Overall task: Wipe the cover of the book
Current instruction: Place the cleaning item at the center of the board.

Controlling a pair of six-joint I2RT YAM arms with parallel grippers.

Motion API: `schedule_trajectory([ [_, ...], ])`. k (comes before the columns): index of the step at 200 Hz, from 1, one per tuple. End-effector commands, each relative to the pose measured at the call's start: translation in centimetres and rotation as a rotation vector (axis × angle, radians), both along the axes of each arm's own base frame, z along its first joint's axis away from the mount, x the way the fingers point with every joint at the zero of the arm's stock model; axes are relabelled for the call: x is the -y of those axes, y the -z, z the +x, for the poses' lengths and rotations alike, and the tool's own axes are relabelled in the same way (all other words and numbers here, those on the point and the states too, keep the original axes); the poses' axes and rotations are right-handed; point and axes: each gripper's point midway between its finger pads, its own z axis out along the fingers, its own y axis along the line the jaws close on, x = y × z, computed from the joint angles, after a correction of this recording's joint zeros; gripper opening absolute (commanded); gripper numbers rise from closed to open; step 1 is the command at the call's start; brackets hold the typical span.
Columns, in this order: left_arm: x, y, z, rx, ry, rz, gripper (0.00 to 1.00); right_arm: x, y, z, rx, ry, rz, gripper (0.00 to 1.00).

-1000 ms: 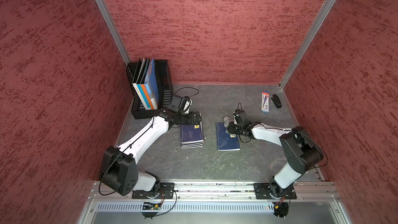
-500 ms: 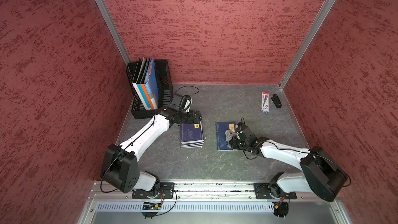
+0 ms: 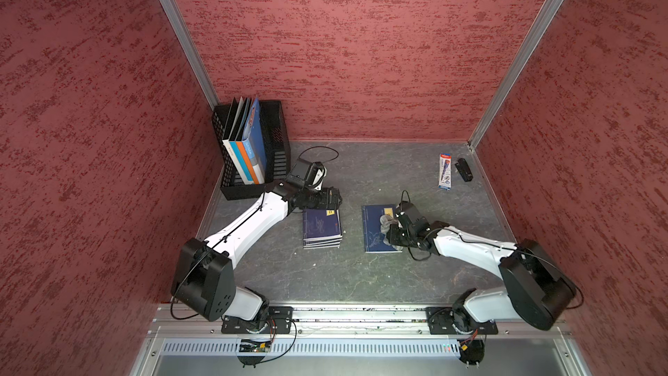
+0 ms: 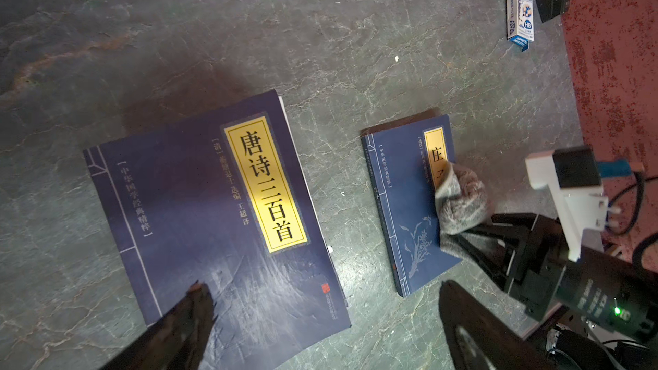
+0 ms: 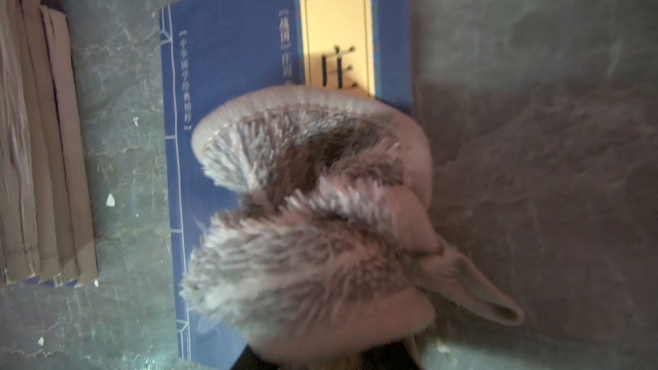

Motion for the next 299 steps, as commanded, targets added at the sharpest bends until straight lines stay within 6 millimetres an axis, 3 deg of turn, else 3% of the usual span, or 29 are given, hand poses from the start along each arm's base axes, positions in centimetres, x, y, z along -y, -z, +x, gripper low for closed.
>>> schedule_trajectory([
  [1,0.5,-1.0,0.0,0.025,0.005,-0.009,1.0,1.0,-0.6,3.2,0.049,0.004,-0.031,0.29],
  [61,2.1,-0.6,-1.3,0.02,0.035,0.003,1.0,1.3,-4.5,11.3,0.163,0.018,-0.033,0.3],
  [85,2.8,-0.5,-1.5,0.018,0.043,0.003,1.0,3.5,-5.9,13.5,0.199,0.07,-0.068,0.32],
  [111,3.6,-0.1,-1.9,0.01,0.052,-0.005,1.0,7.1,-5.9,14.6,0.206,0.152,-0.12,0.33],
  [151,4.8,0.9,-2.7,-0.016,0.069,-0.01,1.0,10.2,-4.7,14.8,0.19,0.213,-0.12,0.44],
  [175,5.5,1.2,-3.0,-0.022,0.076,-0.017,1.0,10.8,-3.7,14.8,0.171,0.222,-0.131,0.58],
  [195,6.5,1.6,-3.5,-0.03,0.097,-0.016,1.0,11.0,-3.3,14.5,0.165,0.223,-0.138,0.64],
  [247,8.8,2.8,-4.1,-0.054,0.149,0.003,1.0,10.3,-5.3,13.1,0.172,0.178,-0.118,0.72],
  [268,9.4,3.2,-4.0,-0.062,0.146,-0.007,1.0,9.4,-6.6,11.3,0.19,0.148,-0.096,0.82],
  [299,10.2,4.0,-3.6,-0.084,0.135,-0.013,1.0,7.7,-5.9,8.0,0.146,0.065,-0.094,0.82],
])
